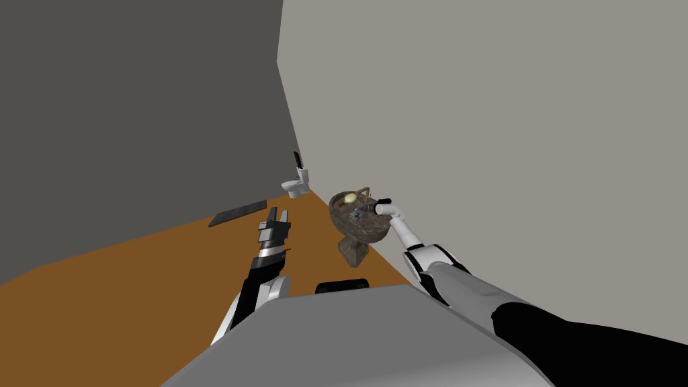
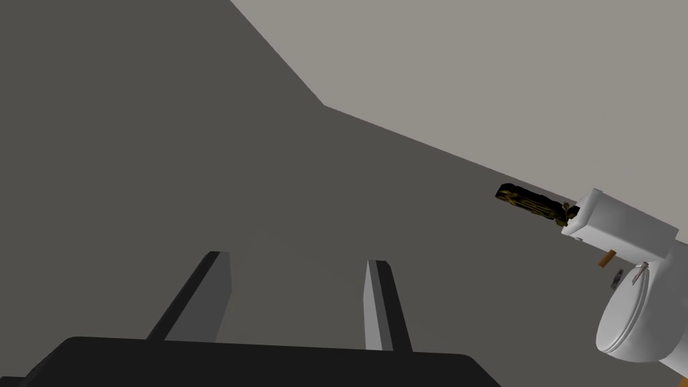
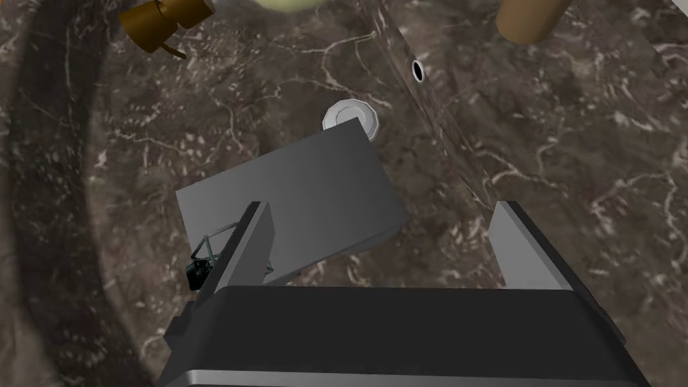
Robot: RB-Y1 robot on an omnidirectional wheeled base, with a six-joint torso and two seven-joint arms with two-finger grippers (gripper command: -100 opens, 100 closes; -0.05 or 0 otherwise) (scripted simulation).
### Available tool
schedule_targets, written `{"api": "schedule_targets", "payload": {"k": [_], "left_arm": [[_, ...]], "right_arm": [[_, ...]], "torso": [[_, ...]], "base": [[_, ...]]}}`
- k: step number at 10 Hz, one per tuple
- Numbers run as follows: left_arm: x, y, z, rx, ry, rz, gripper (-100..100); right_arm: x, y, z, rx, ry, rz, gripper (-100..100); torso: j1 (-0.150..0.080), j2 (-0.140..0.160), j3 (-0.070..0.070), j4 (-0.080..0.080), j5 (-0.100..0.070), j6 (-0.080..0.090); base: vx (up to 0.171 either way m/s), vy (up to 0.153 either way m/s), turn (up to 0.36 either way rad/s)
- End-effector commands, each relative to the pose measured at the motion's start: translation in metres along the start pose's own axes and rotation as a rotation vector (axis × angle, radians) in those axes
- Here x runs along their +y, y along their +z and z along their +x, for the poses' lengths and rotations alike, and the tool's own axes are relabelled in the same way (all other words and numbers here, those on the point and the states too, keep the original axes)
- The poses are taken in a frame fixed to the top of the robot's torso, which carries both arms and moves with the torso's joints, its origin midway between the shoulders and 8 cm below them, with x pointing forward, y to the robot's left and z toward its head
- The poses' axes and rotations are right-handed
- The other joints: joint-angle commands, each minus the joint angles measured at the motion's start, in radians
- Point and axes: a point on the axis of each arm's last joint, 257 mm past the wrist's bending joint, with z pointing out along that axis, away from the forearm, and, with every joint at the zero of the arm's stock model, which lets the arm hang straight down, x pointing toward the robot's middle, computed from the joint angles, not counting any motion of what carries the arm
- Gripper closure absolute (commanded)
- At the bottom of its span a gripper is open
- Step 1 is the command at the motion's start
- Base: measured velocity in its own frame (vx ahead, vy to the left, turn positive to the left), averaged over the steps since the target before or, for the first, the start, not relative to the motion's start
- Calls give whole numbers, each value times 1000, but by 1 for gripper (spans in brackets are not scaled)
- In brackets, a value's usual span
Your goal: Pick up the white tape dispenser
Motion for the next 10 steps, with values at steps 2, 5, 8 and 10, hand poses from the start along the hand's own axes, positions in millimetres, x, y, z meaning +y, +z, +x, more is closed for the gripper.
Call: {"api": "schedule_targets", "payload": {"k": [2, 5, 8, 10], "left_arm": [[0, 0, 0, 0, 0, 0, 0], [0, 0, 0, 0, 0, 0, 0], [0, 0, 0, 0, 0, 0, 0], [0, 0, 0, 0, 0, 0, 0]], "right_arm": [[0, 3, -9, -69, 102, 16, -100], [-2, 3, -15, -162, 222, 36, -100], [-2, 2, -22, -218, 310, 38, -100], [-3, 1, -26, -264, 371, 40, -100]], "torso": [[0, -1, 0, 0, 0, 0], [0, 0, 0, 0, 0, 0], [0, -1, 0, 0, 0, 0], [-1, -1, 0, 0, 0, 0]], "base": [[17, 54, -50], [11, 60, -46], [16, 54, -36], [17, 46, -35]]}}
